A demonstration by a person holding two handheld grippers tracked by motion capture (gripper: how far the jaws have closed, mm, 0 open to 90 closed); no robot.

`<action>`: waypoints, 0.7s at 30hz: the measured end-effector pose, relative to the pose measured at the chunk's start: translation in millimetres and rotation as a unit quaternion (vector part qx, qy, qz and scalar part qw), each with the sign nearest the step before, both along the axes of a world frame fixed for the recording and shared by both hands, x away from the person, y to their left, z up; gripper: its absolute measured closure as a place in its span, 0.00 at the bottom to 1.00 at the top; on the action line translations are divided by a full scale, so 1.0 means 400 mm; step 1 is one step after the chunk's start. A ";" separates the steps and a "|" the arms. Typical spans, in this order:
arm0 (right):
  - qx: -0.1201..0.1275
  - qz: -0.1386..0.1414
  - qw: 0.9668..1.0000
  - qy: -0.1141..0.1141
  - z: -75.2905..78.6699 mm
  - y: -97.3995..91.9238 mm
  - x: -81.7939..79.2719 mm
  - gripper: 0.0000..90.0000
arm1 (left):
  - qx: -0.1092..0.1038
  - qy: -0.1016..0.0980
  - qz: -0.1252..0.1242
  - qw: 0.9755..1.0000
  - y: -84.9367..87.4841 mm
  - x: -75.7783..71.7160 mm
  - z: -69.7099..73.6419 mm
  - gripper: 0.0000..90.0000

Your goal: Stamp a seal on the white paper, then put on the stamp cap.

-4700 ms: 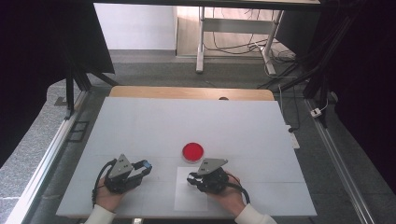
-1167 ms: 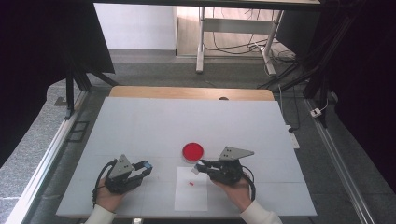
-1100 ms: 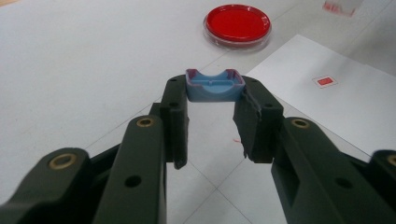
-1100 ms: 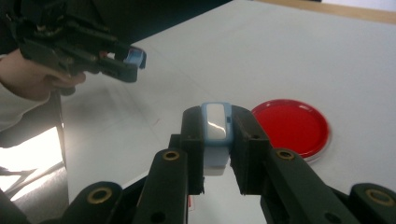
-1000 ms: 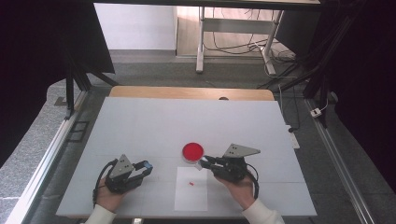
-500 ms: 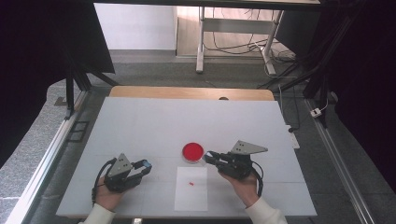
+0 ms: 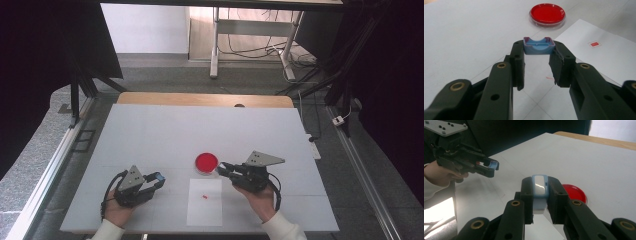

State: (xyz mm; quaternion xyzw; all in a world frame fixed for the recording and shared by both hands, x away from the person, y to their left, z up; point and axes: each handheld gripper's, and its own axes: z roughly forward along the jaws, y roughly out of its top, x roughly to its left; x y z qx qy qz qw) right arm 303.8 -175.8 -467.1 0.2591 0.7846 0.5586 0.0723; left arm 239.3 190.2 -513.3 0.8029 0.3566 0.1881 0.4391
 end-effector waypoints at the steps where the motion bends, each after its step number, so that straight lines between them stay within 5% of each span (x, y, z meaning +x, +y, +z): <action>1: 0.001 0.000 1.000 0.001 -0.001 0.000 0.000 0.84 | -0.001 -0.001 0.001 1.000 0.000 0.000 0.000 0.72; 21: 0.005 0.004 1.000 -0.010 0.009 0.003 -0.014 0.84 | 0.004 -0.017 -0.022 1.000 -0.053 -0.010 0.026 0.72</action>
